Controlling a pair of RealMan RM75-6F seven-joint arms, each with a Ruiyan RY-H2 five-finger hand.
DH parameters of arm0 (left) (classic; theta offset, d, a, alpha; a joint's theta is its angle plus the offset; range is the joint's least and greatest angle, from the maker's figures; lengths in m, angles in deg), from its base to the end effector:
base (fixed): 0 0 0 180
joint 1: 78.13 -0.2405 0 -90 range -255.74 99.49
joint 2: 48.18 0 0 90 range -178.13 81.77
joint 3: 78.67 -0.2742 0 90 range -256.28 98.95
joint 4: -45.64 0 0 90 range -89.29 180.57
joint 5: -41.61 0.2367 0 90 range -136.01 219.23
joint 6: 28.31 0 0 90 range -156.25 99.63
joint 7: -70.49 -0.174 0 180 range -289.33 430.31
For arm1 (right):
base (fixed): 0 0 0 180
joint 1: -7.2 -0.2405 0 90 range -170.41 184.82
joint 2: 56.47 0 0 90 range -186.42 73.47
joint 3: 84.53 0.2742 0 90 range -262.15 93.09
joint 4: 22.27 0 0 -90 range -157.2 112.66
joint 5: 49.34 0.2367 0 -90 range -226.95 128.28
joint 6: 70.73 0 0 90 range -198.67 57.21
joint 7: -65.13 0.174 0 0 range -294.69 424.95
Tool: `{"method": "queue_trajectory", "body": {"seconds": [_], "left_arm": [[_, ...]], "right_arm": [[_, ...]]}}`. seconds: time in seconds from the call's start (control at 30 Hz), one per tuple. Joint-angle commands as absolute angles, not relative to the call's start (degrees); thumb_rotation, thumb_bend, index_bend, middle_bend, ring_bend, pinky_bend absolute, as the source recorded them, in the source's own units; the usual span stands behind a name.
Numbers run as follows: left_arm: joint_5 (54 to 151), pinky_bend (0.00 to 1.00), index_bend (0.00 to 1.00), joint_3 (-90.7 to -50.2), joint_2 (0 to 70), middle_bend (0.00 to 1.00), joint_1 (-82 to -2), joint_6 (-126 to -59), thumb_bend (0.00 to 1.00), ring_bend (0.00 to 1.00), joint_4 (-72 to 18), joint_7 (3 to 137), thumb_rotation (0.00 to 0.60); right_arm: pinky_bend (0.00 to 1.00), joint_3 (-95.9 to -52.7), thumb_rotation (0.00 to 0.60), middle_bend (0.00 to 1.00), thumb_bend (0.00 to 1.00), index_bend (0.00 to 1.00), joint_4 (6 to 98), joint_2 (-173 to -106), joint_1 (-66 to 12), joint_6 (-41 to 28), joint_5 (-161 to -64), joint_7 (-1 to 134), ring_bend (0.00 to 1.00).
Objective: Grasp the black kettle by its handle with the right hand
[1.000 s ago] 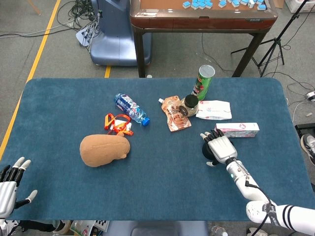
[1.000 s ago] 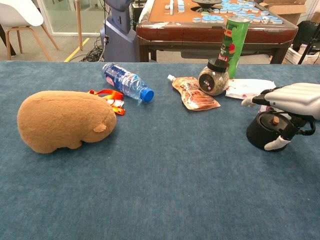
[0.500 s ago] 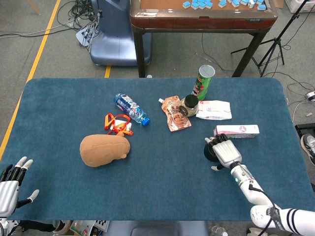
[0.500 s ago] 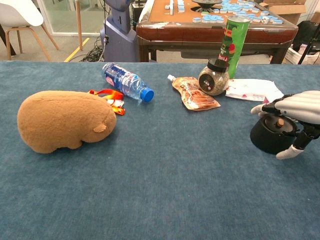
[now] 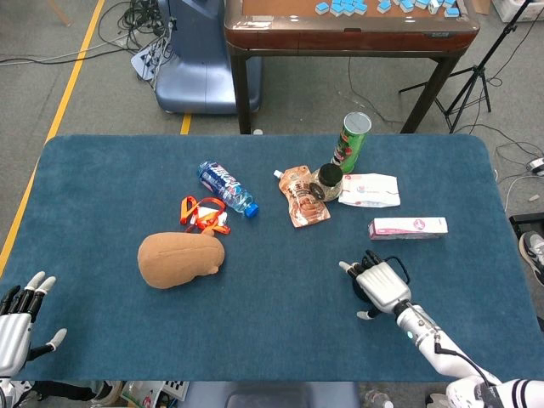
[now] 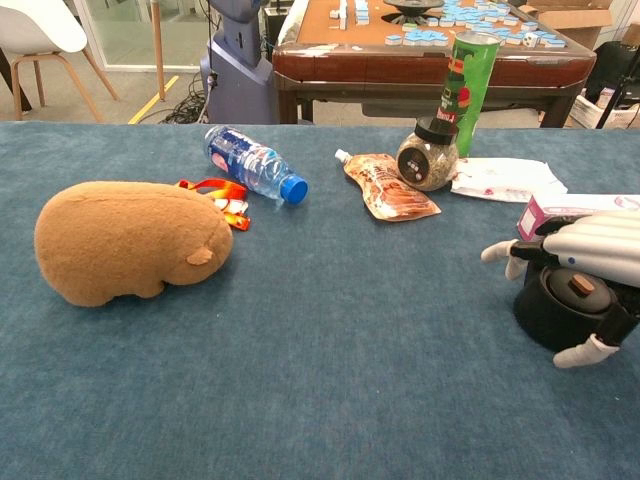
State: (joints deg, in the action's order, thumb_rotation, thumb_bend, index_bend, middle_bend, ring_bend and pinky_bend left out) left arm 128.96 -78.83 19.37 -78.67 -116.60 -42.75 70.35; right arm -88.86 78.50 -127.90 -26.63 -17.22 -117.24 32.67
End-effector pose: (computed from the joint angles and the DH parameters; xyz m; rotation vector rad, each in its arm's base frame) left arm -0.3612 0.1697 0.1272 -1.3526 -0.9390 -0.8400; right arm -0.2424 -0.2868 -0.0104 2.1043 -0.8179 0.4821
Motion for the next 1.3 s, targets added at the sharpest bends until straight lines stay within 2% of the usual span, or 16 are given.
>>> {"method": "queue_trajectory", "body": {"seconds": [0.03, 0.23, 0.53, 0.7, 1.3], "left_arm": [[129.1, 0.05, 0.11, -78.9, 19.4, 0.05, -78.6, -116.5, 0.2, 0.14, -42.8, 70.3, 0.6], [129.5, 0.05, 0.11, -78.9, 19.4, 0.05, -78.6, -116.7, 0.2, 0.14, -43.1, 70.0, 0.6], [129.2, 0.05, 0.11, -79.0, 19.0, 0.05, -78.6, -116.6, 0.2, 0.14, -43.4, 69.8, 0.6], [129.1, 0.05, 0.11, -78.9, 19.1, 0.05, -78.4, -116.2, 0.2, 0.14, -43.5, 69.6, 0.6], [128.2, 0.05, 0.11, -79.0, 19.0, 0.05, -78.7, -115.8, 0.2, 0.14, -43.6, 69.5, 0.6]], "right_arm": [[0.03, -90.9, 0.504, 0.23, 0.0, 0.0, 81.2, -125.7, -25.0, -15.5, -122.0, 34.7, 0.23], [0.03, -90.1, 0.504, 0.23, 0.0, 0.0, 79.8, -125.7, -22.5, -9.8, -126.3, 35.7, 0.21], [0.02, -90.2, 0.503, 0.08, 0.0, 0.0, 77.2, -124.7, -18.1, -3.7, -128.4, 36.0, 0.05], [0.02, -89.1, 0.508, 0.05, 0.0, 0.0, 75.4, -124.5, -17.0, -3.3, -126.3, 35.4, 0.01], [0.02, -85.0, 0.536, 0.05, 0.0, 0.0, 68.8, -125.6, -18.1, -7.6, -118.2, 32.0, 0.01]]}}
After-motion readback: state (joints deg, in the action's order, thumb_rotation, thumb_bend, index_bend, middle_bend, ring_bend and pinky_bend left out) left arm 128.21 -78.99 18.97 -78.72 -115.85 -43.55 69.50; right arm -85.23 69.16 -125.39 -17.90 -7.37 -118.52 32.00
